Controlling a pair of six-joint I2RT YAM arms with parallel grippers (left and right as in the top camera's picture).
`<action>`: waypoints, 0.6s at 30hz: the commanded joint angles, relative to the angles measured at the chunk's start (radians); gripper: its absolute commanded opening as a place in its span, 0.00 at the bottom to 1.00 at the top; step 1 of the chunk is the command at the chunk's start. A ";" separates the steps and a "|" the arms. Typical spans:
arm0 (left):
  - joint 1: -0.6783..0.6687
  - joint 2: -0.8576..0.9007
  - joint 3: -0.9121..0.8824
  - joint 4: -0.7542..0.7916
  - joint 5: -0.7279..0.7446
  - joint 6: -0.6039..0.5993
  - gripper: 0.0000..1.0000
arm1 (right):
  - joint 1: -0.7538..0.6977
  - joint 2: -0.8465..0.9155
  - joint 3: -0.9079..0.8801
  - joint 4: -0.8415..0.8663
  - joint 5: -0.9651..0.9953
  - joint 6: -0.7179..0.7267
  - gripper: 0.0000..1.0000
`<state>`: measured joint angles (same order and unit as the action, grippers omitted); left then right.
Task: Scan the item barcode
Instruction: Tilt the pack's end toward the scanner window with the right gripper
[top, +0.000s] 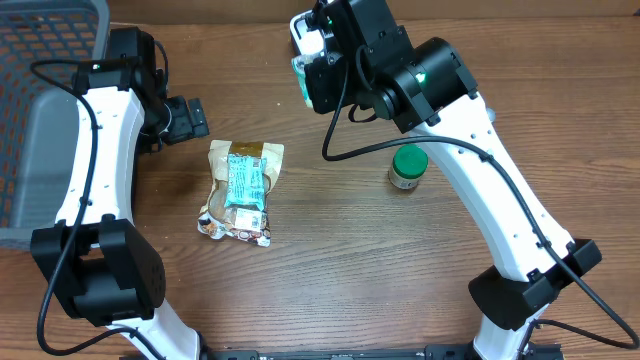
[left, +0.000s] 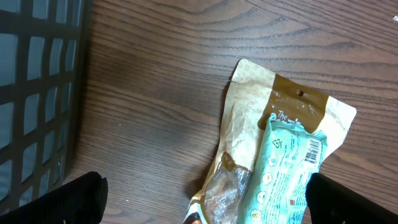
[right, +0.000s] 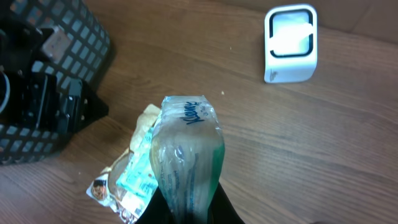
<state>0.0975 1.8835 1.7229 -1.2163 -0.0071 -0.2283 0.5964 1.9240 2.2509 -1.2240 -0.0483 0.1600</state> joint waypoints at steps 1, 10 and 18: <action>-0.007 -0.006 -0.002 -0.001 0.007 0.015 1.00 | 0.003 -0.024 0.021 0.027 0.007 -0.005 0.04; -0.007 -0.006 -0.002 -0.001 0.007 0.015 1.00 | 0.003 -0.014 0.021 0.102 0.058 -0.005 0.04; -0.007 -0.006 -0.002 -0.001 0.007 0.015 1.00 | 0.002 0.034 0.020 0.240 0.175 -0.013 0.04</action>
<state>0.0975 1.8835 1.7229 -1.2163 -0.0071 -0.2283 0.5964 1.9289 2.2509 -1.0180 0.0303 0.1566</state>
